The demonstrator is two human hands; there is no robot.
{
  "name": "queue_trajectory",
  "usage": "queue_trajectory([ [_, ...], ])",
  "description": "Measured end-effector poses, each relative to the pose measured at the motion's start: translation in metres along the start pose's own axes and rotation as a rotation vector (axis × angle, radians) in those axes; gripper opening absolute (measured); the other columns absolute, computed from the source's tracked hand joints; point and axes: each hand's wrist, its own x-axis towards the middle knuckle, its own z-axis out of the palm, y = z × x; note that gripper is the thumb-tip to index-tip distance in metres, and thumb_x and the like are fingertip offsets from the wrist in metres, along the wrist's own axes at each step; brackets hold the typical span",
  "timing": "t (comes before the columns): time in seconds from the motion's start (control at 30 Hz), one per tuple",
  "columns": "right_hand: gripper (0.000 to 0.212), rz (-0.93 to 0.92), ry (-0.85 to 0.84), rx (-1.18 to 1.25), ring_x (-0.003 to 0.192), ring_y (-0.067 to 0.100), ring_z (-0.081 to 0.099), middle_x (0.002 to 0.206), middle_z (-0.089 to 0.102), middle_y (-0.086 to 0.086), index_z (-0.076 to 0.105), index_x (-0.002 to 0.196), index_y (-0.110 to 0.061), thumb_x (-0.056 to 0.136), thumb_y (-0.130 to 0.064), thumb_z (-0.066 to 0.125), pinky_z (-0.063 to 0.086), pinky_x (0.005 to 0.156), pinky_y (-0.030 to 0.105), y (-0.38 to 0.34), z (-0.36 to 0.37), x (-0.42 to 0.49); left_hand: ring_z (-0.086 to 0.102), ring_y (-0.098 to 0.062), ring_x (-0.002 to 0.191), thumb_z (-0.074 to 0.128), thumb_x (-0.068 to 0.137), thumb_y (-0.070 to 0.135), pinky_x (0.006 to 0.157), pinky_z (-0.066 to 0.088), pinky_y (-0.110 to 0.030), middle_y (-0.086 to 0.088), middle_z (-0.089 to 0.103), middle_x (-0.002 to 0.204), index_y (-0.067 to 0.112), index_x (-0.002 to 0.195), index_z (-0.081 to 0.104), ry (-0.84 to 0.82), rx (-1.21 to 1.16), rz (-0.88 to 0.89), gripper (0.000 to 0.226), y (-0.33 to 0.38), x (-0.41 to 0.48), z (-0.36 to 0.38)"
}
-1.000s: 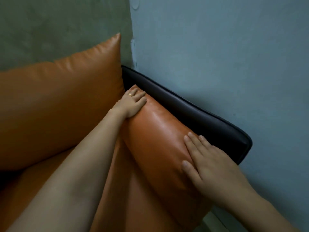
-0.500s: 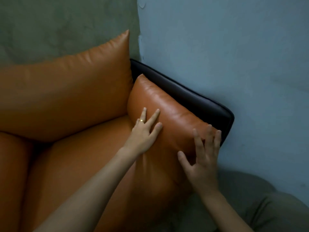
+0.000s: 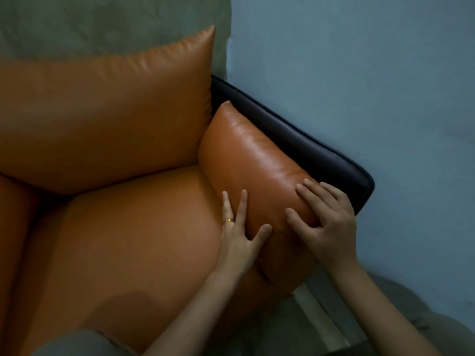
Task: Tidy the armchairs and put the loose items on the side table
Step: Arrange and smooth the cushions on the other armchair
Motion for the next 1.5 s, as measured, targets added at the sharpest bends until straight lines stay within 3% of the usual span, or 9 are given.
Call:
queue_trajectory([
  [0.2, 0.046, -0.094, 0.239, 0.004, 0.126, 0.038, 0.053, 0.132, 0.063, 0.011, 0.069, 0.122, -0.006, 0.090, -0.038, 0.061, 0.043, 0.102, 0.058, 0.007, 0.035, -0.010, 0.008, -0.029, 0.154, 0.026, 0.087, 0.082, 0.114, 0.031, -0.059, 0.007, -0.016, 0.166, 0.053, 0.153, 0.008, 0.267, -0.070, -0.043, 0.074, 0.009, -0.023, 0.056],
  [0.47, 0.046, -0.141, 0.231, 0.013, 0.122, 0.042, 0.053, 0.131, 0.062, 0.016, 0.068, 0.122, 0.000, 0.092, -0.033, 0.057, 0.039, 0.108, 0.044, 0.021, 0.046, -0.008, 0.017, -0.040, 0.150, 0.035, 0.094, 0.069, 0.113, 0.032, -0.059, -0.019, 0.012, 0.164, 0.033, 0.153, 0.027, 0.544, -0.029, 0.010, 0.069, 0.003, -0.025, 0.097],
  [0.57, 0.046, -0.160, 0.235, 0.008, 0.120, 0.044, 0.054, 0.130, 0.062, 0.018, 0.067, 0.121, 0.002, 0.092, -0.032, 0.057, 0.038, 0.108, 0.044, 0.026, 0.047, -0.007, 0.015, -0.045, 0.150, 0.042, 0.093, 0.067, 0.116, 0.030, -0.056, -0.026, 0.013, 0.162, 0.037, 0.153, 0.025, 0.533, 0.062, 0.072, 0.069, -0.001, -0.031, 0.105],
  [0.77, 0.045, -0.217, 0.264, -0.019, 0.119, 0.043, 0.053, 0.132, 0.061, 0.018, 0.065, 0.125, 0.000, 0.095, -0.031, 0.055, 0.041, 0.104, 0.053, 0.027, 0.062, 0.007, 0.007, -0.038, 0.153, 0.028, 0.099, 0.064, 0.119, 0.024, -0.053, -0.019, 0.002, 0.165, 0.047, 0.155, 0.014, 0.446, 0.080, 0.036, 0.060, -0.003, -0.012, 0.097],
  [0.87, 0.042, -0.244, 0.303, -0.078, 0.119, 0.039, 0.054, 0.132, 0.063, 0.014, 0.064, 0.130, -0.011, 0.097, -0.034, 0.054, 0.043, 0.097, 0.058, 0.024, 0.089, 0.028, 0.001, -0.034, 0.154, 0.024, 0.099, 0.064, 0.121, 0.018, -0.046, -0.010, -0.007, 0.167, 0.052, 0.153, 0.008, 0.407, 0.082, 0.012, 0.057, -0.009, 0.014, 0.086],
  [1.03, 0.040, -0.197, 0.304, -0.204, 0.122, 0.033, 0.053, 0.135, 0.063, 0.007, 0.067, 0.129, -0.021, 0.092, -0.035, 0.058, 0.036, 0.104, 0.052, 0.015, 0.128, 0.054, 0.003, -0.032, 0.154, 0.022, 0.100, 0.064, 0.121, 0.023, -0.041, -0.008, -0.008, 0.167, 0.054, 0.151, 0.008, 0.352, 0.088, -0.035, 0.054, -0.025, 0.047, 0.066],
  [1.17, 0.041, -0.164, 0.251, -0.145, 0.127, 0.032, 0.049, 0.138, 0.060, 0.007, 0.065, 0.131, -0.023, 0.094, -0.037, 0.056, 0.035, 0.106, 0.056, 0.014, 0.119, 0.048, 0.001, -0.029, 0.154, 0.022, 0.097, 0.068, 0.118, 0.029, -0.043, 0.002, -0.028, 0.162, 0.051, 0.153, -0.006, 0.201, 0.130, -0.042, 0.065, -0.020, 0.028, 0.052],
  [1.37, 0.044, -0.131, 0.174, -0.066, 0.132, 0.032, 0.046, 0.143, 0.057, 0.008, 0.061, 0.136, -0.020, 0.096, -0.038, 0.052, 0.036, 0.107, 0.055, 0.009, 0.099, 0.046, 0.019, -0.038, 0.150, 0.030, 0.085, 0.083, 0.111, 0.040, -0.045, -0.012, -0.033, 0.159, 0.032, 0.152, -0.026, 0.060, 0.336, -0.085, 0.102, -0.022, -0.010, 0.053],
  [1.5, 0.042, -0.140, 0.180, -0.054, 0.129, 0.031, 0.050, 0.140, 0.059, 0.008, 0.063, 0.134, -0.019, 0.097, -0.038, 0.054, 0.038, 0.106, 0.054, 0.011, 0.093, 0.047, -0.002, -0.026, 0.154, 0.016, 0.088, 0.081, 0.119, 0.028, -0.051, -0.002, -0.027, 0.163, 0.048, 0.150, -0.021, 0.156, 0.101, -0.124, 0.080, -0.012, -0.001, 0.061],
])
